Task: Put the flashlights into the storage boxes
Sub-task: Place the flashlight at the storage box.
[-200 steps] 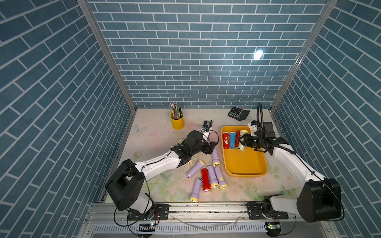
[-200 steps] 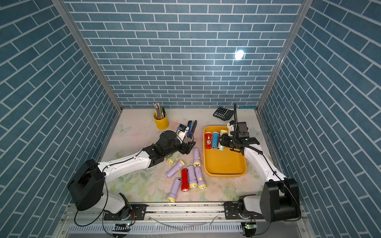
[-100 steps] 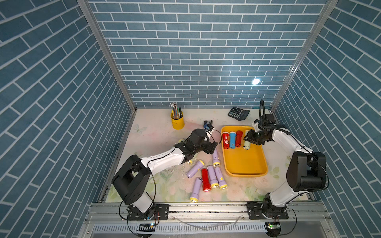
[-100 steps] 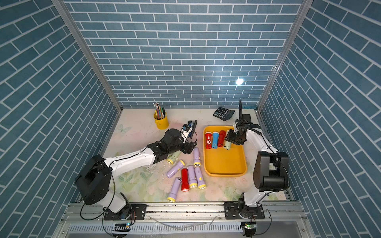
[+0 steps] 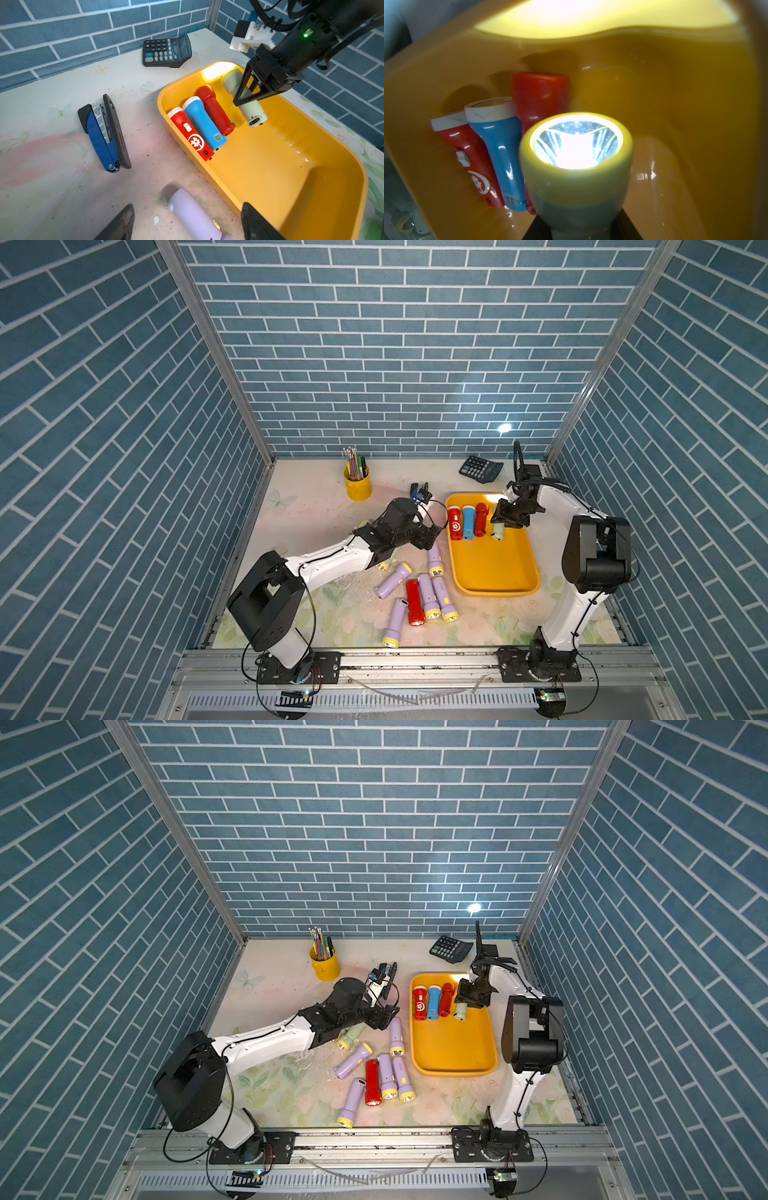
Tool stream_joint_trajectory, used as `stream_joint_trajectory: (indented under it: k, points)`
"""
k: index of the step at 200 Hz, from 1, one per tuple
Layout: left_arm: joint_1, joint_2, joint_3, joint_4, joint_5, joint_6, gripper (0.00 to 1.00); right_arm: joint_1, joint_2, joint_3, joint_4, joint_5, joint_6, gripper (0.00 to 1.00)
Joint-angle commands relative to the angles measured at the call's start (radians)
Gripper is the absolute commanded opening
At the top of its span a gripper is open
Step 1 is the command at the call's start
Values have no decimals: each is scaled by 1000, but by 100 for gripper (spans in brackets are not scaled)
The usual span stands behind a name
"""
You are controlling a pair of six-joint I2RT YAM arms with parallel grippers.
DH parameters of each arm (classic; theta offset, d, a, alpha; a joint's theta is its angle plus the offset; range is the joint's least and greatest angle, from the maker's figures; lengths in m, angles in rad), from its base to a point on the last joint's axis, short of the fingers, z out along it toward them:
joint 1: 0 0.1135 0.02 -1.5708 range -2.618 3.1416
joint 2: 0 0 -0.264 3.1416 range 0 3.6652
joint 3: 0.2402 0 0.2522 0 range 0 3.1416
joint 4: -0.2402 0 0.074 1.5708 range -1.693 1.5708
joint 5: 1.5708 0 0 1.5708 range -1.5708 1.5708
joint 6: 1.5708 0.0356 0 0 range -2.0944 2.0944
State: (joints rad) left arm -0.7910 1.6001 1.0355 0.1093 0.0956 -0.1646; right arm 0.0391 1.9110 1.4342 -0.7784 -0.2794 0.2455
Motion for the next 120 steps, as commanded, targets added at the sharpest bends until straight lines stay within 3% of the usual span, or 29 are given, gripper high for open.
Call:
stream_joint_trajectory:
  k: [1,74,120]
  points:
    - [4,14,21,-17,3,0,81,2,46,77,-50,6,-44,27]
    - [4,4,8,-22,-8,4,81,2,99,135,-48,2,-63,57]
    - [4,-15,-5,-26,-16,1,81,4,35,132,-76,30,-78,59]
